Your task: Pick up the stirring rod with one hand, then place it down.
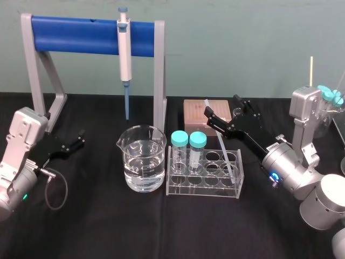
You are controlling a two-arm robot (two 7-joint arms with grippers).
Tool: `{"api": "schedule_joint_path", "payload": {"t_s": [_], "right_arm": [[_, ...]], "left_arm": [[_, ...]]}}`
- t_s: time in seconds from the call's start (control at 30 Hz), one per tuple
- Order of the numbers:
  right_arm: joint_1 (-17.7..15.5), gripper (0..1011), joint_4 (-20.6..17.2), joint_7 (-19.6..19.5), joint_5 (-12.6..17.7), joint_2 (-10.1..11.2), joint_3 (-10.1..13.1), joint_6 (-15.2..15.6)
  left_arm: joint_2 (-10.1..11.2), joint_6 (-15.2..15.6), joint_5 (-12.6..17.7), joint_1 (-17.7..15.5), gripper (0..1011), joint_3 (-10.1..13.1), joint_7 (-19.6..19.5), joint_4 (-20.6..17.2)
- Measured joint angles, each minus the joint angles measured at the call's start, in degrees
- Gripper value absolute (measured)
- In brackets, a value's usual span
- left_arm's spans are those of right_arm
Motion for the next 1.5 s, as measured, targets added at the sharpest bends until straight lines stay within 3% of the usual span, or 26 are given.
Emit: {"api": "schedule_joint_path", "payload": {"t_s": [0.17,0.37,0.67,0.93,1.5], "right_arm": [[0.0,1003,0.0,0.0,0.0,0.0,0.1,-0.2],[-0.8,1003,-1.7,-3.2,-0.9,-0.2,2.4,-1.4],[-3.5,1003,-2.9,-9.1,-3.7,0.7,6.2,2.3],[-4.8,1003,-2.3,-10.4,-5.4,0.5,7.1,4.7],[-4.6,1003,-2.4,-10.4,-5.1,0.5,7.0,4.3]], "left_arm": [[0.0,0.0,0.0,0.0,1000,0.0,0.0,0.0],[0.0,0.0,0.0,0.0,1000,0.0,0.0,0.0],[0.0,0.0,0.0,0.0,1000,0.0,0.0,0.0],[0.0,0.0,0.0,0.0,1001,0.0,0.0,0.0],[0.0,0.0,0.0,0.0,1000,0.0,0.0,0.0]]}}
